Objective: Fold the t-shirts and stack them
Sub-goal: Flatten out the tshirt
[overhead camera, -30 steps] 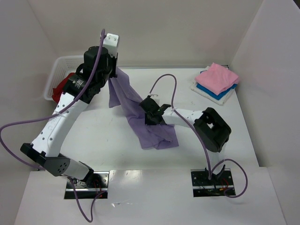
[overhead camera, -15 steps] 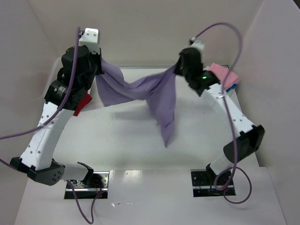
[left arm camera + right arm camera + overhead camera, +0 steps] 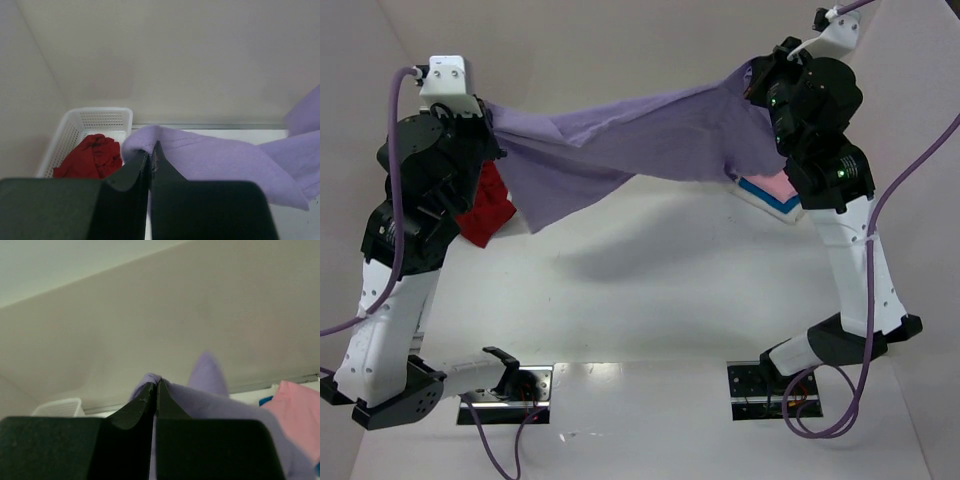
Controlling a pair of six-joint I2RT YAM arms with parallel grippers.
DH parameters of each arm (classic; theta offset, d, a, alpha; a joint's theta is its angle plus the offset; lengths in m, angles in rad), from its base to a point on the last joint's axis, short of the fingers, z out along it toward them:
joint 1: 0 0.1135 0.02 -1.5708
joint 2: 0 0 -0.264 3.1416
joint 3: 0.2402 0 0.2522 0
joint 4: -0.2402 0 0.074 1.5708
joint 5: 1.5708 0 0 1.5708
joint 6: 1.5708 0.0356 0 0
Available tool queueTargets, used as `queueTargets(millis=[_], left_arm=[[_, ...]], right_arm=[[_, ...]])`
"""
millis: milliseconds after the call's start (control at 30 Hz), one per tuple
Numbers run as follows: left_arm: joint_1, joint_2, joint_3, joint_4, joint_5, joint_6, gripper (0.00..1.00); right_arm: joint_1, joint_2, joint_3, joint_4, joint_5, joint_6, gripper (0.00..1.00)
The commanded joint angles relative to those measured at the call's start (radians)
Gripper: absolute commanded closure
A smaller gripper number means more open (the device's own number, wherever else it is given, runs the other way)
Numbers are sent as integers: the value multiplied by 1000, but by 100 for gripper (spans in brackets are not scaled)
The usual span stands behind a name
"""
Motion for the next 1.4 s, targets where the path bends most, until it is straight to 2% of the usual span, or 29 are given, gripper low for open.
queueTargets(millis=[0,233,600,767,933,1033,1100,1133,1167,1267,1333,1367], left_arm=[[4,-37,27,43,-56,12,100],[4,-37,18,23,-56,12,100],[4,-81,-11,-12,-85,3,100],[4,-150,-20,-69,-7,-46,100],[4,-206,-42,-175,219,-120,100],[4,-215,-173,-206,235,-187,100],[4,-224,-305,-195,235,-239,100],[4,-236,-306,-195,223,-239,100],[4,-247,-391,-169,214,-273,100],[4,-293,-558,-137,214,-318,100],[4,-293,-637,-137,204,-359,100],[4,-282,-655,-137,204,-359,100]], right_arm=[[2,-88,-67,16,11,-37,100],[2,-146,-213,8,11,-28,100],[2,-176,-146,-22,-27,-37,100],[2,-231,-66,-67,-27,-46,100],[2,-277,13,-96,-17,-70,100],[2,-243,41,-133,-27,-70,100],[2,-228,-45,-133,-49,-57,100],[2,-217,-86,-118,-49,-57,100],[2,-217,-130,-107,-73,-39,100],[2,-217,-332,-33,-136,25,100],[2,-217,-527,23,-194,70,100],[2,-217,-570,39,-205,87,100]])
